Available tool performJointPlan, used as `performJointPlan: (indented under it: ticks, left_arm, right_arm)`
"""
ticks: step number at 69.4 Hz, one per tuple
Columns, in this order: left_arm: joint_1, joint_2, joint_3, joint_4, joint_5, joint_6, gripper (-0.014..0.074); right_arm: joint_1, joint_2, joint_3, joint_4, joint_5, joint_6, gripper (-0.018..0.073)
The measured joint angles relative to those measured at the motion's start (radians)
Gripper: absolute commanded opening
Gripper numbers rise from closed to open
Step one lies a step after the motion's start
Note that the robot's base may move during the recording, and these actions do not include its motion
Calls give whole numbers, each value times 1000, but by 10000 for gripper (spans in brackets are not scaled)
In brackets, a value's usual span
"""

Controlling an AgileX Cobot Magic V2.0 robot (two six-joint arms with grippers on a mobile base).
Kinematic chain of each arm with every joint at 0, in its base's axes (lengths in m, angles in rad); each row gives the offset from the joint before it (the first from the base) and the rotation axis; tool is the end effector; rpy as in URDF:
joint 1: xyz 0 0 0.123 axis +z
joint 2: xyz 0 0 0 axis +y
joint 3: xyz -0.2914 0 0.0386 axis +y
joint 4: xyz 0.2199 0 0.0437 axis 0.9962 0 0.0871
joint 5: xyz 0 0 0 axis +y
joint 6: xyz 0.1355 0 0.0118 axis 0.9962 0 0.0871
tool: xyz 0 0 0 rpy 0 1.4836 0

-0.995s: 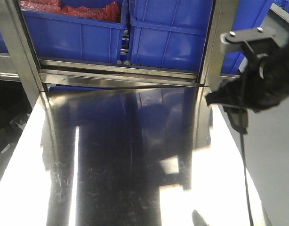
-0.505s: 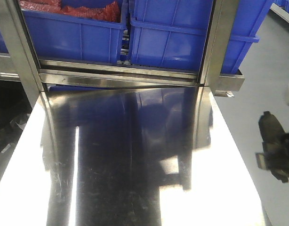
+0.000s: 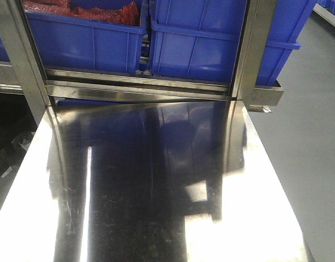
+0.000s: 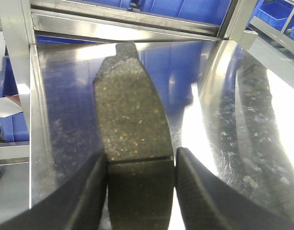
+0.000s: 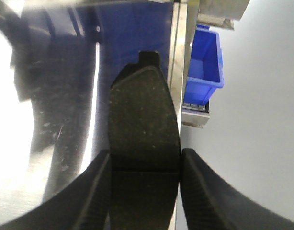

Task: Move and align brake pads A on conveyor
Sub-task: 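Lift the pad in the right gripper clear of the table, then back the base away from the table and turn toward the aisle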

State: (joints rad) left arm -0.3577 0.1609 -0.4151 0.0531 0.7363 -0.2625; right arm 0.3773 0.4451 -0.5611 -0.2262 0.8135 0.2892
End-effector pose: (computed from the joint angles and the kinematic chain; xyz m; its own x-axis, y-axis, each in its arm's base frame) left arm 0.0447 -0.0115 0.2531 -0.4215 -0.0786 -0.9034 0.2316 0.9539 -0.1910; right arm 0.0806 0.0081 0.2766 -0.5498 -0.0778 -0.8317 -0.1671 0.9858 0.0183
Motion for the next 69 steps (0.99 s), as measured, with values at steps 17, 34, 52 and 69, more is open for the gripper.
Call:
performJointPlan:
  ticks: [17, 34, 52, 69]
  left_arm:
    - [0, 0, 0, 0, 0, 0, -8]
    - [0, 0, 0, 0, 0, 0, -8]
    - [0, 0, 0, 0, 0, 0, -8]
    - [0, 0, 0, 0, 0, 0, -8]
  right_arm:
    - [0, -77, 48, -6, -36, 0, -2]
    - [0, -84, 57, -10, -50, -3, -2]
    - [0, -84, 57, -13, -49, -3, -2]
    - [0, -84, 57, -13, -49, -3, -2]
